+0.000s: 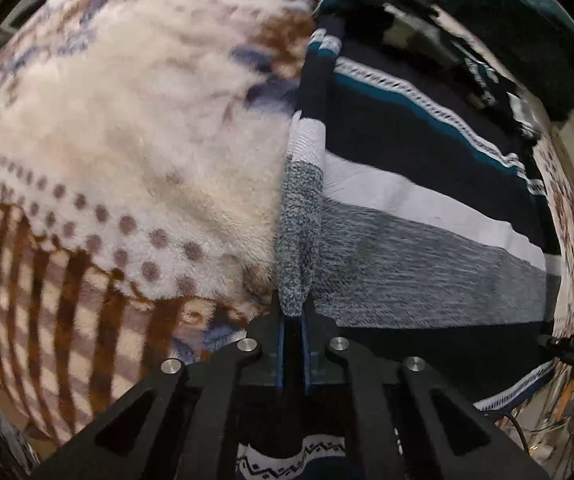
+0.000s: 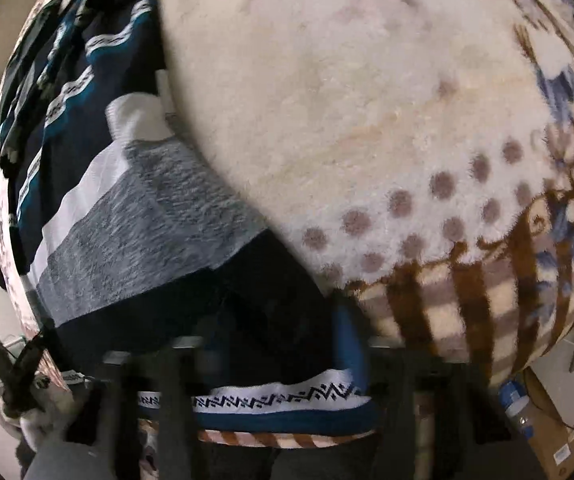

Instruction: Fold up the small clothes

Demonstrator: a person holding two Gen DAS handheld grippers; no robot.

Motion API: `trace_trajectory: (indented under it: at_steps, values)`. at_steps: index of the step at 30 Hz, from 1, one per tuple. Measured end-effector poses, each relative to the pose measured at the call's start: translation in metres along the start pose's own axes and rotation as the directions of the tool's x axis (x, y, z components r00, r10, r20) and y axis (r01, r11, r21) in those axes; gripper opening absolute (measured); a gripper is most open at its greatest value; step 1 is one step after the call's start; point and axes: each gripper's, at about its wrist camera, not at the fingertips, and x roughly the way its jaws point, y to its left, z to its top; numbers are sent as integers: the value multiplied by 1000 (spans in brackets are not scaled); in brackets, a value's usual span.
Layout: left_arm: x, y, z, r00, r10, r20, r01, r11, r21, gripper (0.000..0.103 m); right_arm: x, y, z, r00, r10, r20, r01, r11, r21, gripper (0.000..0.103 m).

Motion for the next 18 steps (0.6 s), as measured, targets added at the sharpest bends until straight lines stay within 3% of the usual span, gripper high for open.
trace_trajectory:
  at_steps: [2,8,11,12,15,17,18]
  values:
    - [-12,-5,-9,1000,22,13,-23,999,36,4,-2,4,-11,1000,31,7,-31,999,18,8]
    - [-34,7,-15,998,53,23,-55,995,79,4,-20,20,-43,999,10,49,-11,1000,23,7]
    - [-24,31,14,998,61,0,-61,994,91,4,-38,20,-54,999,12,52,-12,1000,0,7]
    - [-10,36,13,998,58,-40,-54,995,86,5,-41,21,-56,999,11,50,-11,1000,-8,7]
    - [8,42,24,993,61,-96,-57,997,46,10,-33,17,-32,1000,-11,-1,11,1000,-29,8]
    - [9,35,31,990,89,-111,-83,995,56,10,-14,14,-6,996,18,-88,-16,1000,23,14]
    - [8,31,34,989,106,-104,-100,993,62,18,-10,15,0,993,14,-121,-10,999,32,14]
